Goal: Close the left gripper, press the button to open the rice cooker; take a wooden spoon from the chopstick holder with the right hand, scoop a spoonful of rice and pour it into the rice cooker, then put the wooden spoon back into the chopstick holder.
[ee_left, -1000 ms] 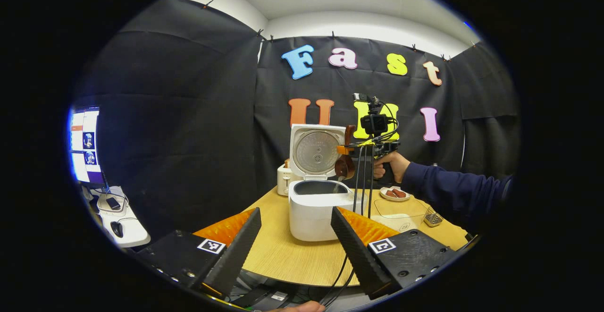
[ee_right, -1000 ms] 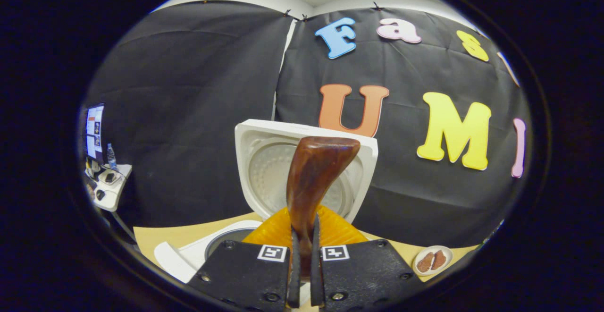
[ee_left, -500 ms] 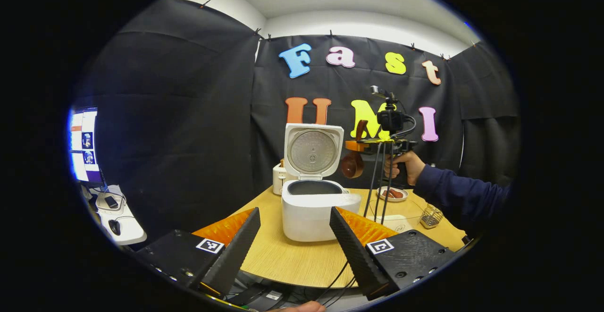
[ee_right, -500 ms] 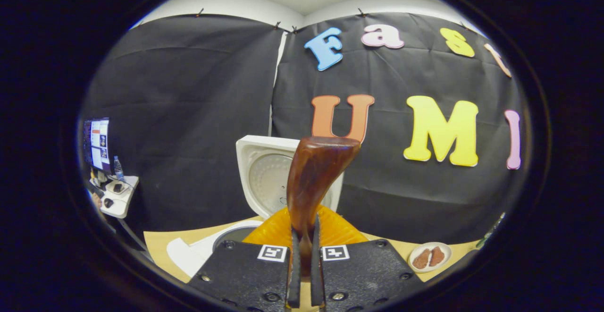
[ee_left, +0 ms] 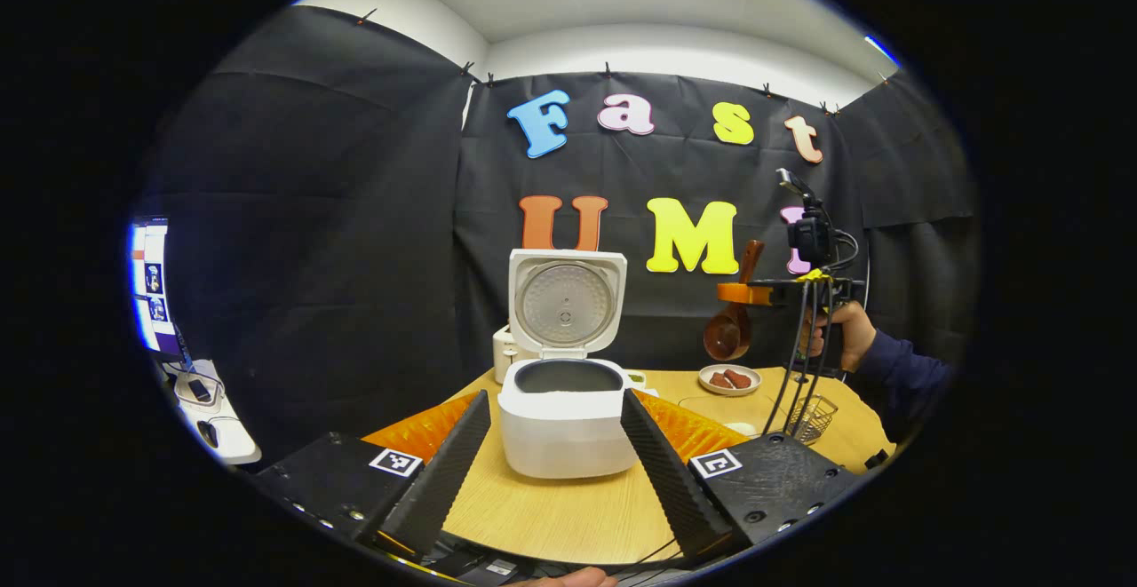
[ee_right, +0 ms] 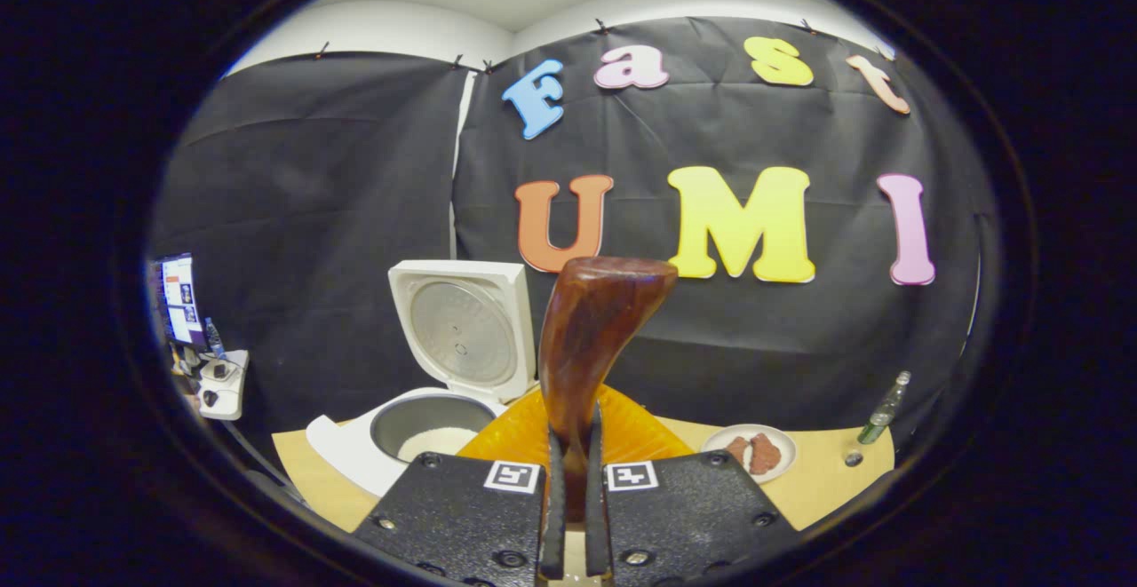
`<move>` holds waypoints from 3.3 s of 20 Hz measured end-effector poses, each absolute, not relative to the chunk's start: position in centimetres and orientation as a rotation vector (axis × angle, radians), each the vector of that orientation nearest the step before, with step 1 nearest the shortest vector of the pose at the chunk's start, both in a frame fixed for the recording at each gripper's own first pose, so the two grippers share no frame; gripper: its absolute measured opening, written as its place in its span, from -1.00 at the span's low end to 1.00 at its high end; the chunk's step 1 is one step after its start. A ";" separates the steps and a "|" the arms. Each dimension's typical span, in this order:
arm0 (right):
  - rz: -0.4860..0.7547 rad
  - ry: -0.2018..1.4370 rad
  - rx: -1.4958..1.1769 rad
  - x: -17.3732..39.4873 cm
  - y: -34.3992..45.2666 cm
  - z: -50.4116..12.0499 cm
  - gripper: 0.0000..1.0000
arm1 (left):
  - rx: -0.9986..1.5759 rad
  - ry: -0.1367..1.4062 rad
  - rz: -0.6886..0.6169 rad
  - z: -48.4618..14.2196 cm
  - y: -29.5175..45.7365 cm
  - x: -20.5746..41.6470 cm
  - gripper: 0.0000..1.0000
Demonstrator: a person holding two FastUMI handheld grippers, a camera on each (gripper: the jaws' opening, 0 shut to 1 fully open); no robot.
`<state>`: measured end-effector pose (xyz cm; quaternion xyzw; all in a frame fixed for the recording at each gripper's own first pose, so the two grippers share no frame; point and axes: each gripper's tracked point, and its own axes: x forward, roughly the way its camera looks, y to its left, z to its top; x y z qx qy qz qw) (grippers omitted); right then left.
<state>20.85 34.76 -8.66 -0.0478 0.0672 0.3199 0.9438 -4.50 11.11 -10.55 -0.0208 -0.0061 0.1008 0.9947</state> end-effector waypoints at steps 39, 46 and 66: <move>0.161 0.146 0.059 18.0 5.2 -15.4 0.82 | -0.055 -0.064 0.095 -1.4 8.6 10.2 0.89; 0.100 0.161 0.052 11.8 4.0 -13.4 0.96 | -0.062 -0.069 0.113 2.2 11.2 14.2 0.88; 0.167 0.094 0.010 2.6 3.9 -11.2 0.96 | -0.024 0.012 0.171 4.7 16.7 34.8 0.89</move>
